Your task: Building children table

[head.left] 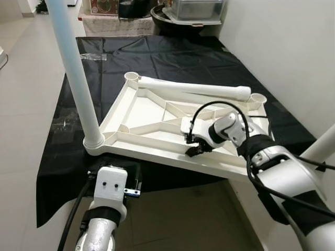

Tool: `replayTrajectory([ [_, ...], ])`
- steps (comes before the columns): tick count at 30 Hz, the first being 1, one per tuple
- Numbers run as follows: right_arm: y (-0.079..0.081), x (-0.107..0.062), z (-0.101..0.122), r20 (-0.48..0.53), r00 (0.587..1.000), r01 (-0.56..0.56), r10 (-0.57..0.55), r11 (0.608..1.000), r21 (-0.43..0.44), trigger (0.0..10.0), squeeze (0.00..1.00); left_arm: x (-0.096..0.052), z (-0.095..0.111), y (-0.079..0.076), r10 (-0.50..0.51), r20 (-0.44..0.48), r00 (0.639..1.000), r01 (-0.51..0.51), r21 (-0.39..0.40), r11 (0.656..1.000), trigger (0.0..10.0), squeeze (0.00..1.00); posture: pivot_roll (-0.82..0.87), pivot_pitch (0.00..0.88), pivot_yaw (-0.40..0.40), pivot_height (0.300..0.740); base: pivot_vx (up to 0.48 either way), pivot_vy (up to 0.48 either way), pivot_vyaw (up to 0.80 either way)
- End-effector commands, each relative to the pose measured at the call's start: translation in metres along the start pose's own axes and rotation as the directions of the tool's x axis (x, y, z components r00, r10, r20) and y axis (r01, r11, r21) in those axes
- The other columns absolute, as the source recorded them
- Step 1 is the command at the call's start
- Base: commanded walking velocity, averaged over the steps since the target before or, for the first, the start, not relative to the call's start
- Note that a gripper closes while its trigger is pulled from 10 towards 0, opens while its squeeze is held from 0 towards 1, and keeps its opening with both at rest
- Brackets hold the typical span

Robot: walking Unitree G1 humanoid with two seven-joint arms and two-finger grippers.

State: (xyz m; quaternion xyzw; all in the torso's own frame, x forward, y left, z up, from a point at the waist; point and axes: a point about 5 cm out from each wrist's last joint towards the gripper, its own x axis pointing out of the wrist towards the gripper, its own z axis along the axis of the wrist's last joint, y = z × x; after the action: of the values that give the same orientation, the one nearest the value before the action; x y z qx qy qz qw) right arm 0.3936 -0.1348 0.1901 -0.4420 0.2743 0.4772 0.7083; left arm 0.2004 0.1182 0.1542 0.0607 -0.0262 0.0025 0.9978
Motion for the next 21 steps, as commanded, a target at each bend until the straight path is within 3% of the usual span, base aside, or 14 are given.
replayTrajectory([
  [1, -0.005, -0.003, -0.003, -0.060, 0.997, 0.048, -0.051, 0.998, -0.042, 0.0, 0.00, -0.003, 0.002, -0.002, 0.007, -0.006, 1.000, -0.007, -0.003, 1.000, 10.0, 0.00, 0.02, 0.179, -0.126, 0.740, 0.000, 0.000, 0.00],
  [4, -0.013, -0.006, 0.011, -0.086, 0.986, 0.129, -0.144, 0.980, -0.152, 0.0, 0.00, -0.003, 0.002, -0.003, 0.008, -0.006, 1.000, -0.008, -0.003, 1.000, 10.0, 0.00, 0.02, 0.179, -0.134, 0.740, 0.000, 0.000, 0.00],
  [5, -0.013, -0.006, 0.011, -0.086, 0.986, 0.129, -0.144, 0.980, -0.152, 0.0, 0.00, -0.003, 0.002, -0.003, 0.008, -0.006, 1.000, -0.008, -0.003, 1.000, 10.0, 0.00, 0.02, 0.179, -0.134, 0.740, 0.000, 0.000, 0.00],
  [7, -0.021, -0.008, 0.032, -0.077, 0.963, 0.229, -0.258, 0.935, -0.270, 0.0, 0.00, -0.002, 0.002, -0.004, 0.010, -0.006, 1.000, -0.010, -0.003, 1.000, 10.0, 0.00, 0.02, 0.177, -0.137, 0.740, 0.000, 0.000, 0.00],
  [8, -0.021, -0.008, 0.032, -0.077, 0.963, 0.229, -0.258, 0.935, -0.270, 0.0, 0.00, -0.002, 0.002, -0.004, 0.010, -0.006, 1.000, -0.010, -0.003, 1.000, 10.0, 0.00, 0.02, 0.177, -0.137, 0.740, 0.000, 0.000, 0.00],
  [9, -0.024, -0.009, 0.042, -0.061, 0.951, 0.269, -0.302, 0.911, -0.312, 0.0, 0.00, -0.002, 0.003, -0.004, 0.011, -0.006, 1.000, -0.011, -0.002, 1.000, 10.0, 0.00, 0.02, 0.175, -0.142, 0.740, 0.000, 0.000, 0.00],
  [10, -0.024, -0.009, 0.042, -0.061, 0.951, 0.269, -0.302, 0.911, -0.312, 0.0, 0.00, -0.002, 0.003, -0.004, 0.011, -0.006, 1.000, -0.011, -0.002, 1.000, 10.0, 0.00, 0.02, 0.175, -0.142, 0.740, 0.000, 0.000, 0.00],
  [12, -0.027, -0.010, 0.057, -0.035, 0.936, 0.308, -0.351, 0.862, -0.404, 0.0, 0.00, 0.000, 0.002, -0.004, 0.013, -0.006, 1.000, -0.013, -0.001, 1.000, 10.0, 0.00, 0.02, 0.169, -0.148, 0.740, 0.000, 0.000, 0.00],
  [13, -0.027, -0.010, 0.057, -0.035, 0.936, 0.308, -0.351, 0.862, -0.404, 0.0, 0.00, 0.000, 0.002, -0.004, 0.013, -0.006, 1.000, -0.013, -0.001, 1.000, 10.0, 0.00, 0.02, 0.169, -0.148, 0.740, 0.000, 0.000, 0.00],
  [15, -0.027, -0.009, 0.066, -0.012, 0.929, 0.319, -0.370, 0.818, -0.478, 0.0, 0.00, 0.001, 0.002, -0.003, 0.015, -0.006, 1.000, -0.015, 0.002, 1.000, 10.0, 0.00, 0.02, 0.163, -0.150, 0.740, 0.000, 0.000, 0.00],
  [18, -0.027, -0.010, 0.069, -0.009, 0.924, 0.326, -0.383, 0.798, -0.507, 0.0, 0.00, 0.001, 0.002, -0.003, 0.016, -0.006, 1.000, -0.016, 0.002, 1.000, 10.0, 0.00, 0.02, 0.163, -0.150, 0.740, 0.000, 0.000, 0.00],
  [19, -0.029, -0.011, 0.071, -0.011, 0.910, 0.341, -0.413, 0.764, -0.548, 0.0, 0.00, 0.001, 0.002, -0.003, 0.016, -0.006, 1.000, -0.016, 0.003, 1.000, 10.0, 0.00, 0.02, 0.163, -0.150, 0.740, 0.000, 0.000, 0.00],
  [20, -0.029, -0.011, 0.071, -0.011, 0.910, 0.341, -0.413, 0.764, -0.548, 0.0, 0.00, 0.001, 0.002, -0.003, 0.016, -0.006, 1.000, -0.016, 0.003, 1.000, 10.0, 0.00, 0.02, 0.163, -0.150, 0.740, 0.000, 0.000, 0.00],
  [21, -0.030, -0.013, 0.072, -0.016, 0.901, 0.337, -0.433, 0.724, -0.601, 0.0, 0.00, 0.001, 0.002, -0.003, 0.015, -0.005, 1.000, -0.015, 0.003, 1.000, 10.0, 0.00, 0.02, 0.157, -0.151, 0.740, 0.000, 0.000, 0.00],
])
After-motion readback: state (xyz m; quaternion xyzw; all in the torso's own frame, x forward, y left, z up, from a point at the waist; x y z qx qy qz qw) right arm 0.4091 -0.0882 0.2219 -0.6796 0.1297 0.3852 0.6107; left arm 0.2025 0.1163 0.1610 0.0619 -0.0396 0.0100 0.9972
